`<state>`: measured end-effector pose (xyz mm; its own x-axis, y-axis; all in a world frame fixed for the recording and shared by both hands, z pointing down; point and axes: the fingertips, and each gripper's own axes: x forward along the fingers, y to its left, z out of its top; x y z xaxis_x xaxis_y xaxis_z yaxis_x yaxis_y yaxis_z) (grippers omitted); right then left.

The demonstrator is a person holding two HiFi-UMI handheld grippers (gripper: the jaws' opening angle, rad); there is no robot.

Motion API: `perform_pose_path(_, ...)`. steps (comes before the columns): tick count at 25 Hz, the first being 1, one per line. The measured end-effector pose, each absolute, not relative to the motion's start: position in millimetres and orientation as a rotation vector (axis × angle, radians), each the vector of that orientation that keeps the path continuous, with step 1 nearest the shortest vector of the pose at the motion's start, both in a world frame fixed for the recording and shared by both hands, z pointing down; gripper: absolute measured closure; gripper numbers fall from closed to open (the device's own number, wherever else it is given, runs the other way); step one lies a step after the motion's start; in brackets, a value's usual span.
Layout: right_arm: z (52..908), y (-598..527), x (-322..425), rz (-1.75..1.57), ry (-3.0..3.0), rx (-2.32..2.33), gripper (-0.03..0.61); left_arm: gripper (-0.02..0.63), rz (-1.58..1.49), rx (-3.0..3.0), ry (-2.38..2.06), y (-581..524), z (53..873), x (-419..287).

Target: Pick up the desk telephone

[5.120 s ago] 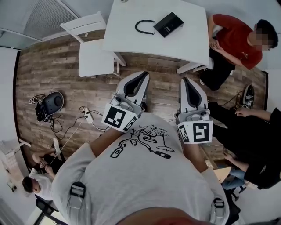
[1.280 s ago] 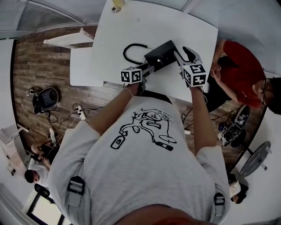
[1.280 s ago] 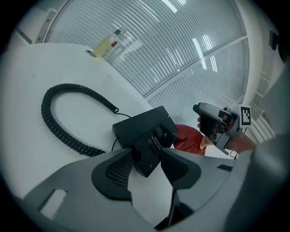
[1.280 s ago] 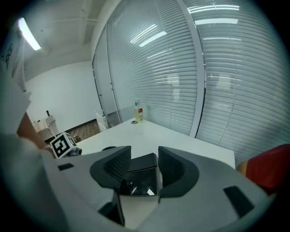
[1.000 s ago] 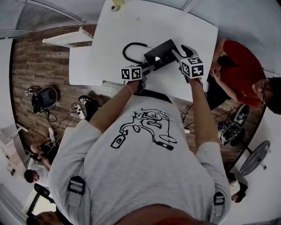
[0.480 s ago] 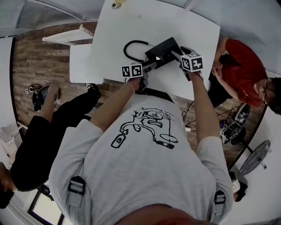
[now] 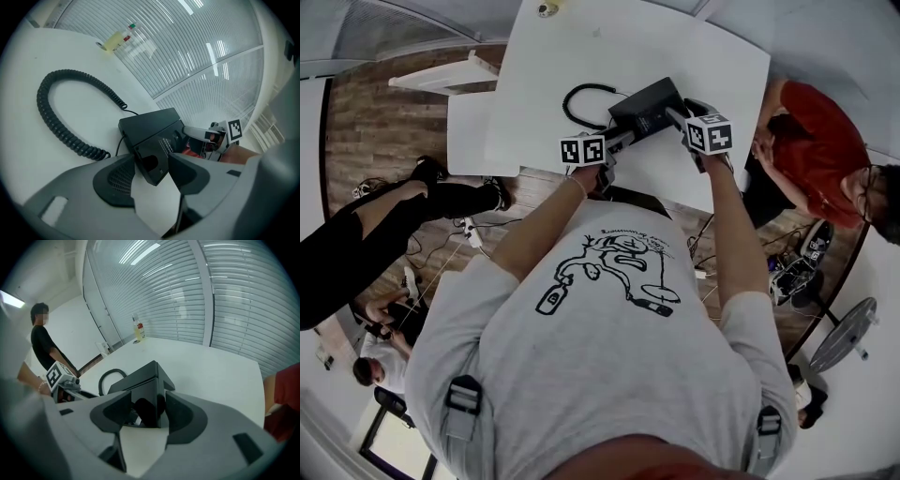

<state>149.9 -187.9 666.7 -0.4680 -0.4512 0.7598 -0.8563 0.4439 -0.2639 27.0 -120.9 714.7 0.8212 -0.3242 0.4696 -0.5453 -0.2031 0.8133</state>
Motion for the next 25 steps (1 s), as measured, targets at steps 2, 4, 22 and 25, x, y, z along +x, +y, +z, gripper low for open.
perform_pose_path(2,663.9,-187.7,149.2,0.859,-2.100,1.093,0.362,0.402,0.228,1.815,-0.678,-122.8,713.0,25.3)
perform_pose_path(4,659.4,-188.1,149.2,0.851,-2.108,1.104,0.362,0.402,0.240,1.829,-0.684,-124.1,709.9,25.3)
perform_pose_path(22,668.0,-163.0,146.7,0.938,-2.081,1.064,0.377,0.402,0.283,1.832,-0.724,-127.2,718.4,13.1)
perform_pose_path(25,670.7,-164.6,147.9,0.943,-2.079,1.043,0.377,0.402,0.279,1.826,-0.729,-128.3,720.4,14.0)
